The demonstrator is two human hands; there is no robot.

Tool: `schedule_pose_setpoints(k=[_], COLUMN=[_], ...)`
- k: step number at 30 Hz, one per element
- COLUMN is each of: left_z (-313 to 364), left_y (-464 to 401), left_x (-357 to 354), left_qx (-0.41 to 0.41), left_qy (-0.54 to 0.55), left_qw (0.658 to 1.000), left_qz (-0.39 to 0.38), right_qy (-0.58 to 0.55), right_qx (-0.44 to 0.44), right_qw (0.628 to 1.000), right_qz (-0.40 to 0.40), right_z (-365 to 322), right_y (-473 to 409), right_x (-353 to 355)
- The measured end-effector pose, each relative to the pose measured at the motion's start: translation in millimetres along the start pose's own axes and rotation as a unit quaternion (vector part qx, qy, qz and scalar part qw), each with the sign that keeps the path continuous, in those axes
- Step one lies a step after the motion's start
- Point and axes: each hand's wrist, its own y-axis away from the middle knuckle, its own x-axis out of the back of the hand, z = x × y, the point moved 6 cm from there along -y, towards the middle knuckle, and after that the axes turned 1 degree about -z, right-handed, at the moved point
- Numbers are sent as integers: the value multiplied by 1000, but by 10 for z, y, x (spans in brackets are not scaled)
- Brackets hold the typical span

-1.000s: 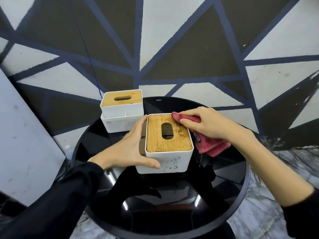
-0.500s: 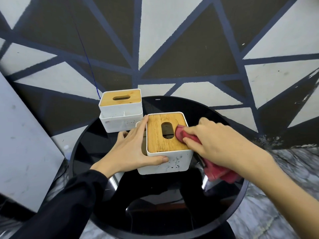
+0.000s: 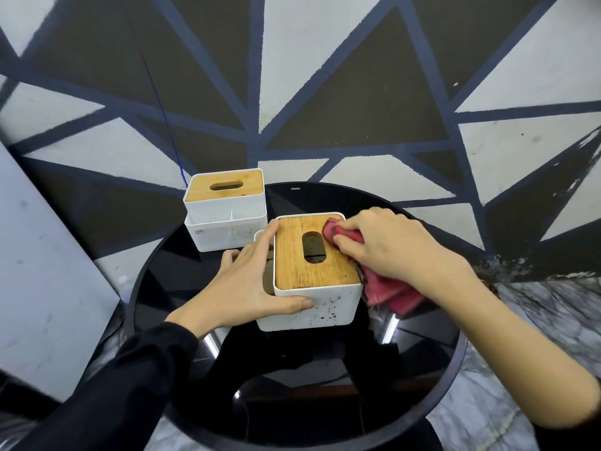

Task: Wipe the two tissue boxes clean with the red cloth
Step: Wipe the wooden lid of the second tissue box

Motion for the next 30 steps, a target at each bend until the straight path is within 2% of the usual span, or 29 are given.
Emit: schedule_pose_setpoints(k=[7, 16, 19, 24, 30], left_z=[64, 77, 65, 62, -10], left_y=[15, 18, 8, -1, -14], left_x=[19, 11, -1, 10, -5], left_qx=[-7, -21, -22, -22, -15], left_qy=[-15, -9, -14, -10, -8], left_qw=[1000, 1000, 1000, 1000, 1000], left_qz=[4, 1, 1, -1, 8], right_qy=[-26, -31, -11, -19, -22], right_qx=[5, 19, 10, -3, -10], right_qw=[999, 998, 999, 999, 1000], right_qz=[19, -55, -42, -41, -11], right_z=[41, -62, -111, -93, 47], right_y=[-208, 664, 785, 573, -185], right_x=[-41, 35, 52, 57, -22])
